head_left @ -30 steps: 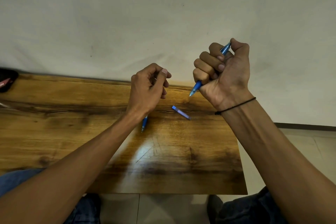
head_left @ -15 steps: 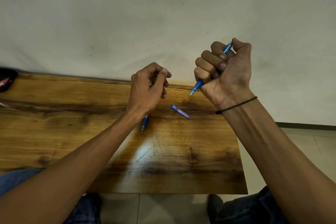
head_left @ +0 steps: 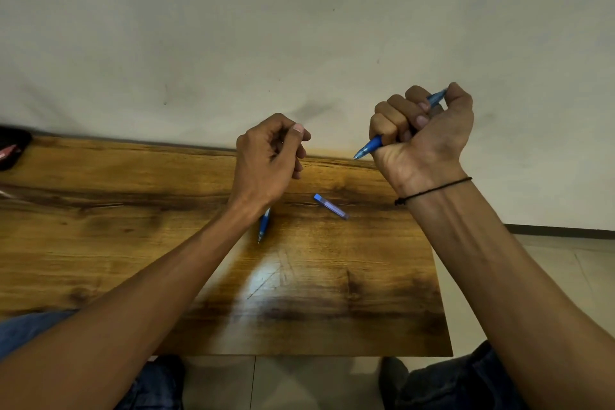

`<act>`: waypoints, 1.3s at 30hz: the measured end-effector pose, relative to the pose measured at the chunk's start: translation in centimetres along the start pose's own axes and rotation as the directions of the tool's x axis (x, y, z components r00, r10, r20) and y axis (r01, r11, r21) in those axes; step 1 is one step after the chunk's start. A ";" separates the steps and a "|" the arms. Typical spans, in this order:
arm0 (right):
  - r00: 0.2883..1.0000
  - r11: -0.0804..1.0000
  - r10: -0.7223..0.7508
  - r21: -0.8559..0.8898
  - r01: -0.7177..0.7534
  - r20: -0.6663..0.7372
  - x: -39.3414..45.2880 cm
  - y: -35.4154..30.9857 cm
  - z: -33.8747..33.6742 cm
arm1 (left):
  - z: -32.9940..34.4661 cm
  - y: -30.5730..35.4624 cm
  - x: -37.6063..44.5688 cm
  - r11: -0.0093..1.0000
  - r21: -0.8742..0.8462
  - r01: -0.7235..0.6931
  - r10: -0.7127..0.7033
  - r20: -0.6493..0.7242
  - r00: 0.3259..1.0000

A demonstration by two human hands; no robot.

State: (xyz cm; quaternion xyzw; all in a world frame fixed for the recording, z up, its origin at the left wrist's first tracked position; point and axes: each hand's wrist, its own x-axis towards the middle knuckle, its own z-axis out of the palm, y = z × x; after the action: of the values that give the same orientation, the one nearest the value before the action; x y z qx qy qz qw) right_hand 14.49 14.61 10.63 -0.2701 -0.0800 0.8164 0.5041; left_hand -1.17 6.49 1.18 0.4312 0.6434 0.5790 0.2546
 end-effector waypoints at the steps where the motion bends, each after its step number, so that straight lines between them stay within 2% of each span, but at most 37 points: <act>1: 1.000 1.000 -0.001 -0.002 0.001 -0.006 0.0 0.1 0.0 | 0.0 0.1 0.0 1.000 0.002 0.002 -0.002 -0.004 1.000; 12: 0.977 0.988 -0.106 0.090 0.125 -0.187 0.9 -0.6 0.4 | -0.1 0.2 0.1 1.000 0.005 0.018 -0.018 -0.015 1.000; 39: 0.974 0.984 -0.078 0.141 0.109 -0.212 1.5 -1.0 0.3 | 0.2 0.5 0.0 0.999 0.025 -0.026 0.026 -0.003 1.000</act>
State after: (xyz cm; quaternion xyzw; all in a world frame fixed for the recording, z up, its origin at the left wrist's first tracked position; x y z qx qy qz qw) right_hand 14.62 16.49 10.72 -0.3097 0.0220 0.7632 0.5667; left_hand -0.92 6.60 1.58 0.4416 0.6453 0.5749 0.2409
